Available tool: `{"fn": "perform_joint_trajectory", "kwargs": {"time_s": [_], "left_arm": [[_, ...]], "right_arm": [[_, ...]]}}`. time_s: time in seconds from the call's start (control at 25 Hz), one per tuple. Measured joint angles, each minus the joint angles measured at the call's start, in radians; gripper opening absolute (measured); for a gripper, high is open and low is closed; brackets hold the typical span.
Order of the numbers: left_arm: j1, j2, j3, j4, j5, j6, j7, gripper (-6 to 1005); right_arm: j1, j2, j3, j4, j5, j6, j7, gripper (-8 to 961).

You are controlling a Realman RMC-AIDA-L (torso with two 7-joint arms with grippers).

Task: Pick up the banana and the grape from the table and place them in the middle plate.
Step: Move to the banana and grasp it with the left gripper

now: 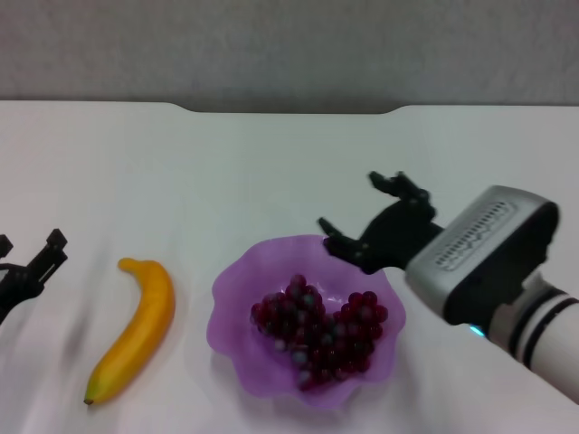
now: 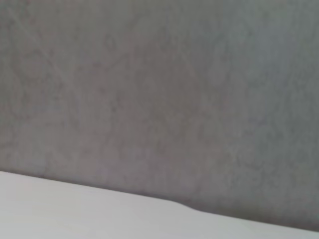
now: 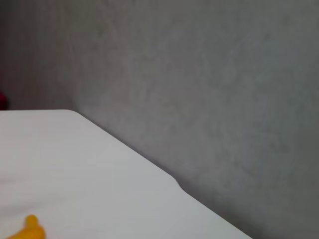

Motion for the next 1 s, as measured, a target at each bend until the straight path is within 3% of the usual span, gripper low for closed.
{"fn": "perform_joint_trajectory", "kwargs": {"time_s": [0.24,0.56,0.76,0.88,1.0], "left_arm": [[0.014,-0.013,-0.057,-0.024,0.009,-0.004,0.047,907],[0.015,-0.018,-0.059,-0.017,0.005,0.003,0.102,907],[0.015,-0.014,-0.054,-0.044,0.01,0.007,0.088,907],[0.027,-0.002,-0.048,-0.121,0.031,0.067,0.048,907],[0.069,0.022,-0.058,-0.288,0.109,0.254,-0.004,907]], "right_arm": [[-0.05,0.001,0.008,-0.057,0.008,-0.169,0.01,896],[-0.088,-0.001,0.016,-0.185,0.003,-0.4,0.22,897],[-0.084,-0.001,0.012,-0.299,0.006,-0.468,0.242,897],[-0.081,0.0,0.012,-0.344,0.008,-0.491,0.244,897],[-0.077,0.0,0.015,-0.369,0.008,-0.494,0.245,896]]}}
